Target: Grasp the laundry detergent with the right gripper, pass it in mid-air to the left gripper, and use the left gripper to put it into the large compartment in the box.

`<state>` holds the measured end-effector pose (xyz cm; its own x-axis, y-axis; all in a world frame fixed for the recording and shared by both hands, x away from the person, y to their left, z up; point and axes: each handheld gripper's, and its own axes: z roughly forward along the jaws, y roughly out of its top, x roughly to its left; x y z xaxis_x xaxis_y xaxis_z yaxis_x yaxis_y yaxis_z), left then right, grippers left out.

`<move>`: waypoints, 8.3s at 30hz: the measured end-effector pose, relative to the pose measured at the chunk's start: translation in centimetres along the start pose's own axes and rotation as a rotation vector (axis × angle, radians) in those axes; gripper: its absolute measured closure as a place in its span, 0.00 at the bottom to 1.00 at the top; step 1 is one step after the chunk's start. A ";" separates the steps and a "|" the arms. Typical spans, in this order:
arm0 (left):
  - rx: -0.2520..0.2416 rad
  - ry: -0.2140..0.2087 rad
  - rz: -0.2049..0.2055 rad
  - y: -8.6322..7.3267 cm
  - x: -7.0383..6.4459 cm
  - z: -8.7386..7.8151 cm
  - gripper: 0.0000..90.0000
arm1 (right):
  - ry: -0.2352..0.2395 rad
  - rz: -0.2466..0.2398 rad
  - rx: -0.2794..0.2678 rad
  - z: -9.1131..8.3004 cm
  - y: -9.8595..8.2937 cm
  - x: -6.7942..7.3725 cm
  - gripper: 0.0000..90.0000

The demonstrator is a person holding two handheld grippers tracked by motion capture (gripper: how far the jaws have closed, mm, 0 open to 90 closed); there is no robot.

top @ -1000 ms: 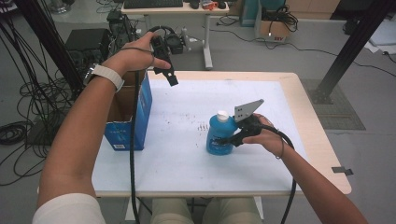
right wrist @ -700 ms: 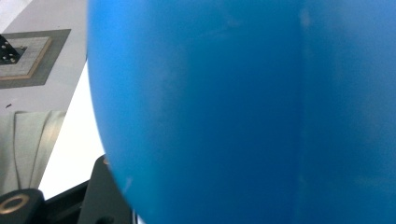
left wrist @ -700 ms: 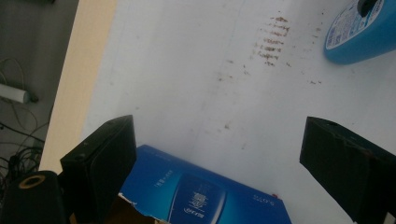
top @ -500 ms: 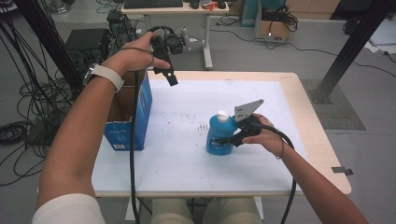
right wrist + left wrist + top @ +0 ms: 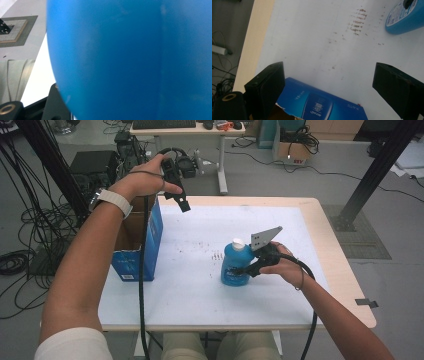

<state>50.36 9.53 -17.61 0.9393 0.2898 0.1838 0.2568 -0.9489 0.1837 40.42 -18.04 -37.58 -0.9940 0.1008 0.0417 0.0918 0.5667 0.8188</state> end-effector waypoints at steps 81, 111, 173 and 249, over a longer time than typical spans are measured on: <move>0.023 0.011 0.004 0.1 0.0 0.0 0.13 | 0.008 -0.018 -0.003 0.0 0.0 -0.2 0.48; 0.019 0.020 -0.001 0.0 -0.5 -0.6 0.12 | 0.000 -0.001 0.001 0.0 0.0 0.0 0.48; -0.056 0.016 0.126 0.5 -14.6 -10.1 0.09 | 0.094 -0.075 -0.030 -5.3 8.5 4.9 0.48; -0.045 -0.076 0.237 3.8 -18.1 -6.5 0.10 | 0.122 -0.146 0.061 -2.2 12.3 6.3 0.48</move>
<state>32.88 1.47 -13.99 0.9870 0.0478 0.1536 0.0184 -0.9821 0.1875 35.14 -12.28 -26.00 -0.9965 -0.0834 -0.0027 -0.0538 0.6172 0.7850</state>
